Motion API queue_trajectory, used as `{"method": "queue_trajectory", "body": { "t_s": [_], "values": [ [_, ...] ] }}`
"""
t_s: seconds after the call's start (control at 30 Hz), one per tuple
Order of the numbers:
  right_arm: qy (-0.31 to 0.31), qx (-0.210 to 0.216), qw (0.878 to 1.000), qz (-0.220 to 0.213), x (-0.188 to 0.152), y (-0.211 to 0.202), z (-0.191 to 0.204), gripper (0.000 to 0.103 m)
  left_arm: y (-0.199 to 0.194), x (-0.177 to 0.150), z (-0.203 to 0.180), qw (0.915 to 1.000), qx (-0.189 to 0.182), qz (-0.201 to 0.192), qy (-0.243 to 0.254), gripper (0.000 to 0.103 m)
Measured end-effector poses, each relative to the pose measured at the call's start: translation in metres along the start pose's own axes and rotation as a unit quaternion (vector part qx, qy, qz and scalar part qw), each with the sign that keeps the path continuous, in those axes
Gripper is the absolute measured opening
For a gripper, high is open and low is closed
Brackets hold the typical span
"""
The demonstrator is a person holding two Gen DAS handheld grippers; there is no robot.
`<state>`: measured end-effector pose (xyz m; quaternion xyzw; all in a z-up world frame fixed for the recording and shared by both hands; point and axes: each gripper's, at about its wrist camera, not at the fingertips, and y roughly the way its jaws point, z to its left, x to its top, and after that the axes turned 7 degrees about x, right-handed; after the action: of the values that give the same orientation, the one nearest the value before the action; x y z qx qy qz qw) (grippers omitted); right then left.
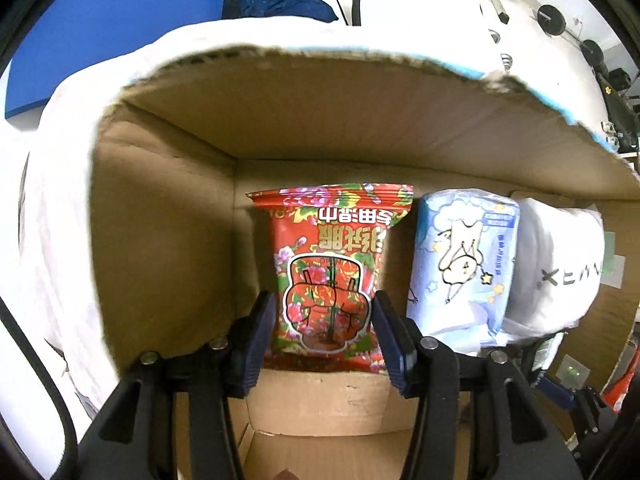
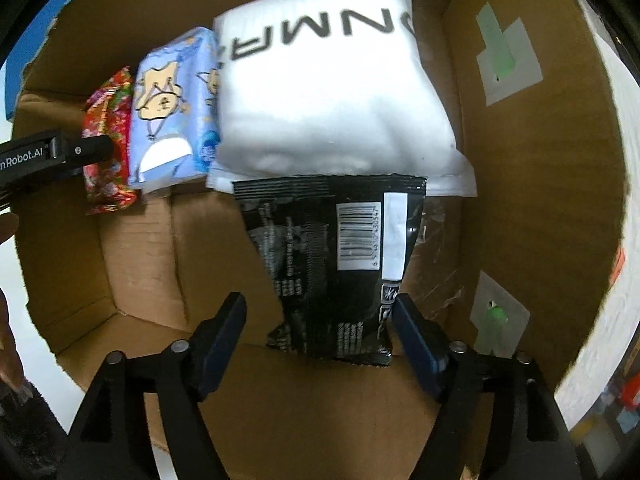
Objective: Organize snacks
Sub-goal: 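Carry both bags into the box and release them beside the other packs, then withdraw both tools from the box toward the orange and yellow bags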
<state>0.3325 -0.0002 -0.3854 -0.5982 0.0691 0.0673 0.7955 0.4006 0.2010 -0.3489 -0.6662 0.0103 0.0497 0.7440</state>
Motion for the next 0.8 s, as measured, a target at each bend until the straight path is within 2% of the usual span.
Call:
{"method": "queue_trajectory", "body": {
  "t_s": [0.1, 0.3, 0.33, 0.43, 0.47, 0.57, 0.67, 0.8],
  "values": [
    [-0.005, 0.001, 1.0, -0.007, -0.004, -0.01, 0.007, 0.088, -0.013, -0.007, 0.002, 0.9999, -0.004, -0.01, -0.002, 0.048],
    [-0.014, -0.004, 0.999, -0.035, -0.013, -0.041, 0.018, 0.089, -0.05, -0.032, 0.01, 0.9986, -0.028, -0.046, -0.005, 0.049],
    [-0.016, -0.007, 0.999, -0.042, -0.015, -0.047, 0.02, 0.093, -0.058, -0.039, 0.011, 0.998, -0.03, -0.055, -0.005, 0.049],
    [-0.02, -0.011, 0.998, -0.064, -0.025, -0.064, 0.02, 0.103, -0.07, -0.062, 0.018, 0.9964, -0.037, -0.076, -0.007, 0.06],
    [-0.022, -0.015, 0.997, -0.072, -0.027, -0.07, 0.021, 0.103, -0.076, -0.071, 0.018, 0.9956, -0.037, -0.086, -0.009, 0.065],
    [-0.025, -0.026, 0.995, -0.094, -0.039, -0.084, 0.022, 0.103, -0.089, -0.088, 0.013, 0.9931, -0.043, -0.108, -0.014, 0.089],
    [-0.031, -0.034, 0.993, -0.112, -0.053, -0.096, 0.022, 0.103, -0.099, -0.103, 0.019, 0.9906, -0.056, -0.123, -0.021, 0.097],
    [-0.042, -0.039, 0.99, -0.131, -0.07, -0.109, 0.024, 0.103, -0.11, -0.121, 0.014, 0.9873, -0.044, -0.151, -0.023, 0.098]
  ]
}}
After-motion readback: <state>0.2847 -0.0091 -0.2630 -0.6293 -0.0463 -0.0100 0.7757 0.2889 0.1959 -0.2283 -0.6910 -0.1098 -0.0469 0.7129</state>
